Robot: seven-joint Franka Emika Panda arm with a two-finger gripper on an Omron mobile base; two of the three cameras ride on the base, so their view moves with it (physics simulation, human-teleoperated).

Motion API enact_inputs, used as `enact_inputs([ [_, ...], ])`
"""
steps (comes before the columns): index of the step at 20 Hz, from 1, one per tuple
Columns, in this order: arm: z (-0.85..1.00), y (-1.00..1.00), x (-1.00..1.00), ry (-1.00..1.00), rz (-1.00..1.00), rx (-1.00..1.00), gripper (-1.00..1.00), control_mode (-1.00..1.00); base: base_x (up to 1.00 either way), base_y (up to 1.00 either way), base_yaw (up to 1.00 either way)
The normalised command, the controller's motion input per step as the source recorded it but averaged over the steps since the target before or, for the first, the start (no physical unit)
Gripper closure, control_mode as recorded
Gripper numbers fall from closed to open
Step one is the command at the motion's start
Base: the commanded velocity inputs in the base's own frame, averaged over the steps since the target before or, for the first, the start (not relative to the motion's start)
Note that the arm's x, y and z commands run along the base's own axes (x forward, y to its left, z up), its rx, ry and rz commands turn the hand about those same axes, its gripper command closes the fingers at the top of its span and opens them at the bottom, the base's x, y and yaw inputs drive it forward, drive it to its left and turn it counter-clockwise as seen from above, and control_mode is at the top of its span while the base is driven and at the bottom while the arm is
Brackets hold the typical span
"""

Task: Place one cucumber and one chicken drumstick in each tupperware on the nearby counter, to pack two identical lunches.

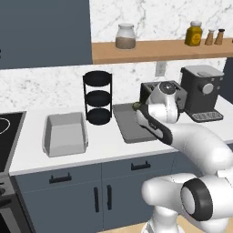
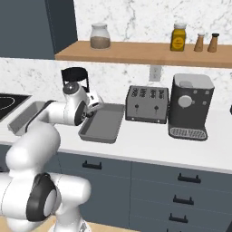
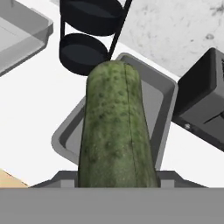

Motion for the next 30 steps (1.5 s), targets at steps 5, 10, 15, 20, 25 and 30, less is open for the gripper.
enact_inputs([
  [5,-0.41,0.0,0.37,0.0,0.0,0.0,1.0,-1.0,0.0,0.0,0.0],
  [10,-0.2,0.0,0.44,0.0,0.0,0.0,1.0,-1.0,0.0,0.0,0.0],
  [15,-0.33,0.0,0.44,0.0,0.0,0.0,1.0,-1.0,0.0,0.0,0.0],
  [20,-0.16,0.0,0.41,0.0,0.0,0.0,1.0,-1.0,0.0,0.0,0.0],
  [25,-0.23,0.0,0.41,0.0,0.0,0.0,1.0,-1.0,0.0,0.0,0.0],
  [30,-0.31,0.0,0.31,0.0,0.0,0.0,1.0,-1.0,0.0,0.0,0.0],
])
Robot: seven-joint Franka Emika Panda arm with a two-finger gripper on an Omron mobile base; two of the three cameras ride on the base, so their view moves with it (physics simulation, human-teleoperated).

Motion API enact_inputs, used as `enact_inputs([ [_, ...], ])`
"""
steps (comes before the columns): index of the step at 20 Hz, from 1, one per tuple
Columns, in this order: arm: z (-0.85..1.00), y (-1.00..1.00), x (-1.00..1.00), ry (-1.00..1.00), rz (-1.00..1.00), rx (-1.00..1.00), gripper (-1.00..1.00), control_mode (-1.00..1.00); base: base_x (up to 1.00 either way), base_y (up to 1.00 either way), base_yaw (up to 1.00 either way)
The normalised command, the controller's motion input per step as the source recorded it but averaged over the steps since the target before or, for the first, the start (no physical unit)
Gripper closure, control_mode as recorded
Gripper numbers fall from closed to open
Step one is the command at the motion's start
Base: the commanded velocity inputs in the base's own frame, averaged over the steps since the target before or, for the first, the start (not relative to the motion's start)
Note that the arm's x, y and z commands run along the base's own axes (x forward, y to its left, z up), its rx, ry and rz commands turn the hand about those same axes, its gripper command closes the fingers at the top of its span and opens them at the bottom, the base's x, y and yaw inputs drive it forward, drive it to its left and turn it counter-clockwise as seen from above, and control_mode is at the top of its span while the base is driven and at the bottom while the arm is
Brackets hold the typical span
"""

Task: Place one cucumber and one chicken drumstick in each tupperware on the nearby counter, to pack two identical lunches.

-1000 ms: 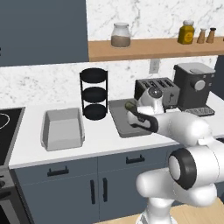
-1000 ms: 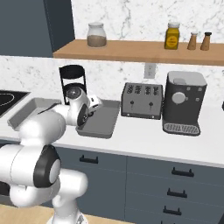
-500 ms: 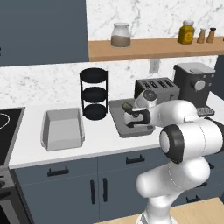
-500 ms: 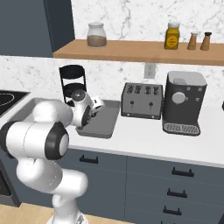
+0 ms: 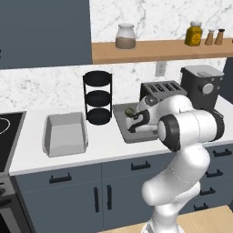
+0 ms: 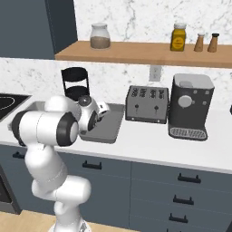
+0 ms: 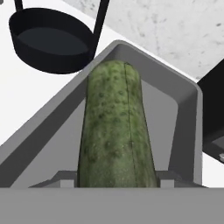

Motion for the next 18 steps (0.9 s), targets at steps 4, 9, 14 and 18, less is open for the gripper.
enact_inputs([
  [4,-0.3,0.0,0.39,0.0,0.0,0.0,1.0,-1.0,0.0,0.0,0.0],
  [9,-0.33,0.0,0.47,0.0,0.0,0.0,1.0,-1.0,0.0,0.0,0.0],
  [14,-0.39,-0.06,0.43,0.0,0.0,0.0,-1.0,-1.0,0.0,0.0,0.0],
  [18,-0.13,-0.3,0.22,-0.02,0.0,0.0,-1.0,-1.0,0.0,0.0,0.0],
])
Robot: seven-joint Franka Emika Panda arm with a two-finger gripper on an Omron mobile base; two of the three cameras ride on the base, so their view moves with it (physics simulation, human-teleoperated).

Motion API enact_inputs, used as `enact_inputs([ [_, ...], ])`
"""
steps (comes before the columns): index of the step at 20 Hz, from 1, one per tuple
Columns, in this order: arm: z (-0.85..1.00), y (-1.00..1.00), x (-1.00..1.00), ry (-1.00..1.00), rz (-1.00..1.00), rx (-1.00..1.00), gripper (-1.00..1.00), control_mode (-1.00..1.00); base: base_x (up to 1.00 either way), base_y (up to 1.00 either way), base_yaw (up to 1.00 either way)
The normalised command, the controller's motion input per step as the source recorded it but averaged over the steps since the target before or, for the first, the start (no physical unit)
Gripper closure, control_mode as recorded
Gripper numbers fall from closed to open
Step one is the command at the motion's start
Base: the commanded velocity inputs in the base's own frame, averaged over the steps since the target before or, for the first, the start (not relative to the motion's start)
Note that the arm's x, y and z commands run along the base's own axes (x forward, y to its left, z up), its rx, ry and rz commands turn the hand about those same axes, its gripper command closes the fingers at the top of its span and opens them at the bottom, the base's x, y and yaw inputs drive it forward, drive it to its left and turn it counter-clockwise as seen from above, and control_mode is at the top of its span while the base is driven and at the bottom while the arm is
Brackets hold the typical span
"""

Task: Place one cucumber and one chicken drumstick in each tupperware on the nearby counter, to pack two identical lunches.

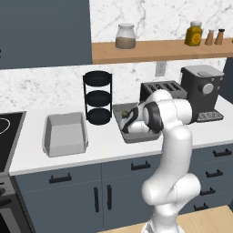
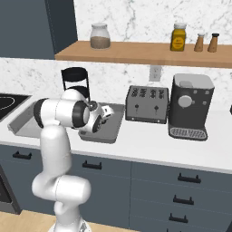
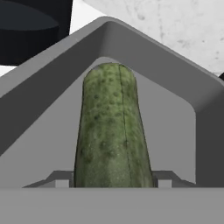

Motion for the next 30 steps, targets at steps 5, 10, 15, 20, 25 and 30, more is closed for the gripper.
enact_inputs([
  [5,0.41,-0.3,0.0,-0.1,0.0,0.03,-1.0,-1.0,0.0,0.0,0.0],
  [10,0.85,-0.09,-0.41,-0.16,0.0,0.06,-1.0,-1.0,0.0,0.0,0.0],
  [15,0.81,-0.11,-0.95,-0.1,0.0,0.12,-1.0,-1.0,0.0,0.0,0.0],
  [20,0.94,-0.33,-0.98,-0.03,0.0,0.18,-1.0,-1.0,0.0,0.0,0.0],
  [25,0.91,-0.22,-0.84,0.0,-0.04,0.15,-1.0,-1.0,0.0,0.0,0.0],
  [30,0.09,-0.12,-0.95,0.0,-0.03,0.04,-1.0,-1.0,0.0,0.0,0.0],
])
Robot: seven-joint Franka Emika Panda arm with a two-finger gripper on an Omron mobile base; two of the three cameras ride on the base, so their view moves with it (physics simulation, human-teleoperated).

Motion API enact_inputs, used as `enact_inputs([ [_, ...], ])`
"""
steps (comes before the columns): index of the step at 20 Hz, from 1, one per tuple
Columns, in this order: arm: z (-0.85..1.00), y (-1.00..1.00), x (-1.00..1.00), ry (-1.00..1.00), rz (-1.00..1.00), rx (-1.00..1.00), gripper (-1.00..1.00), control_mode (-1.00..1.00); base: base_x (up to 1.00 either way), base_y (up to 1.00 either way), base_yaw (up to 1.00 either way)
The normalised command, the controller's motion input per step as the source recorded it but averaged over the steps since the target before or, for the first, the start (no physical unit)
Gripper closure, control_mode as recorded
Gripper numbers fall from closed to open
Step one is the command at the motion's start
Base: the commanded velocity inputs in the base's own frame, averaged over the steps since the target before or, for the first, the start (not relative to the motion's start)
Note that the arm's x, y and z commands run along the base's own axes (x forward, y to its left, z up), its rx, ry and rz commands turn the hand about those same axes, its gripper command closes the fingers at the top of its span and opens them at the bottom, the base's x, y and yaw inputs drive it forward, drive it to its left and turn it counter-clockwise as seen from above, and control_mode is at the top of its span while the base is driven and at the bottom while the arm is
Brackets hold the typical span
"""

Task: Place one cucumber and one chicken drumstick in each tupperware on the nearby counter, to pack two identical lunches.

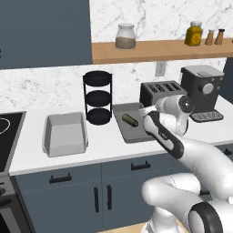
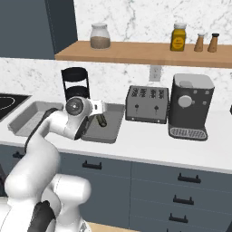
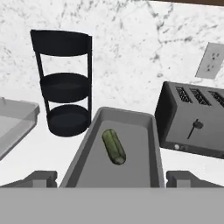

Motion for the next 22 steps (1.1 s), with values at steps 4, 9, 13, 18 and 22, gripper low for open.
enact_inputs([
  [4,-0.09,0.0,-1.0,-0.04,-0.21,0.02,-1.0,-1.0,0.0,0.0,0.0],
  [9,0.15,-0.1,-0.6,-0.02,-0.13,0.04,-1.0,1.0,-0.4,-0.23,-0.06],
  [13,0.0,0.0,0.0,0.0,0.0,0.0,-1.0,1.0,-1.0,-0.83,-0.11],
  [18,0.0,0.0,0.0,0.0,0.0,0.0,-1.0,1.0,-0.67,-1.0,-0.01],
  [22,0.0,0.0,0.0,0.0,0.0,0.0,-1.0,1.0,-0.17,-1.0,0.0],
])
